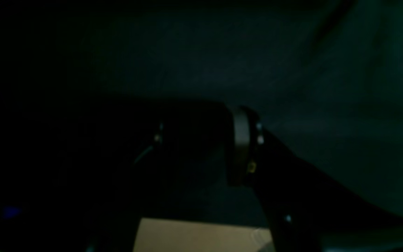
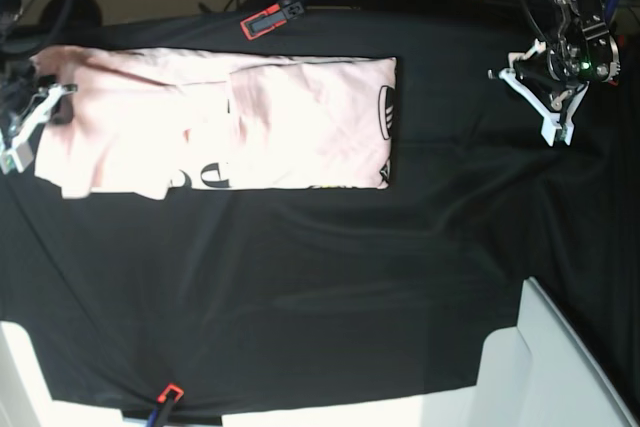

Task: Fold the T-shirt properly
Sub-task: 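Grasp the hem end with the right gripper and fold it onto the stack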

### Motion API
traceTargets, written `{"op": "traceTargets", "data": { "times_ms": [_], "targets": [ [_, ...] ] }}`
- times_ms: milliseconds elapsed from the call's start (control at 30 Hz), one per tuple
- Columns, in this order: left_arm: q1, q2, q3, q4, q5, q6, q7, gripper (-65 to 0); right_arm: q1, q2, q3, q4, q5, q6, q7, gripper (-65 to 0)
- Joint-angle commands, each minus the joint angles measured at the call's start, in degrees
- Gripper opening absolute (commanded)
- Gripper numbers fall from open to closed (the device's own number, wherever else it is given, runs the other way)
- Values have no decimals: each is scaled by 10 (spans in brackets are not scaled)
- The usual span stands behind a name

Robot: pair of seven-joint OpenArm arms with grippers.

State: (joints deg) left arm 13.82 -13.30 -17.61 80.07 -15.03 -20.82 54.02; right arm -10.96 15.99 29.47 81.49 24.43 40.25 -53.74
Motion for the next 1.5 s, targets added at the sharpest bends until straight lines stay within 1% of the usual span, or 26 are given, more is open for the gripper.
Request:
{"op": "traceTargets", "data": {
  "times_ms": [0,133,233,333,467,567,667,800,1000,1133,1300,1367,1467],
  "targets": [
    [1,-2,-3,9,7,0,-5,-425,-3,10,3,37,7,-2,12,-650],
    [5,0,-3,10,17,-1,-5,-425,-31,11,-39,118,7,-2,9,-650],
    [5,-1,-3,15,17,-1,-5,-425,-39,8,-60,155,7,-2,-21,-650],
    [5,-1,-3,15,17,-1,-5,-425,-39,-9,-77,182,7,-2,-42,-650],
    [5,-4,-3,15,17,-1,-5,-425,-50,-21,-109,239,7,-2,-57,-650],
    [5,-6,-13,15,17,-1,-5,-425,-52,-22,-137,274,7,-6,-81,-650],
    [5,-9,-56,15,18,-1,-4,-425,-52,-22,-190,294,7,-59,-84,-650],
    [6,-17,-90,15,23,-1,-4,-425,-52,-23,-264,298,8,-105,-81,-650],
    [23,-47,-95,16,18,-1,-4,-425,-46,-53,-367,299,8,-183,-80,-650],
    [27,-50,-95,16,22,-1,-4,-425,-25,-58,-438,298,8,-236,-79,-650],
    [39,-50,-93,30,22,-1,-4,-425,-9,-81,-499,295,8,-303,-79,-650],
    [44,-50,-91,45,18,-1,-4,-425,-5,-92,-515,294,8,-319,-79,-650],
    [44,-49,-91,50,21,-1,-4,-425,-5,-114,-531,281,8,-320,-79,-650]
  ]
}}
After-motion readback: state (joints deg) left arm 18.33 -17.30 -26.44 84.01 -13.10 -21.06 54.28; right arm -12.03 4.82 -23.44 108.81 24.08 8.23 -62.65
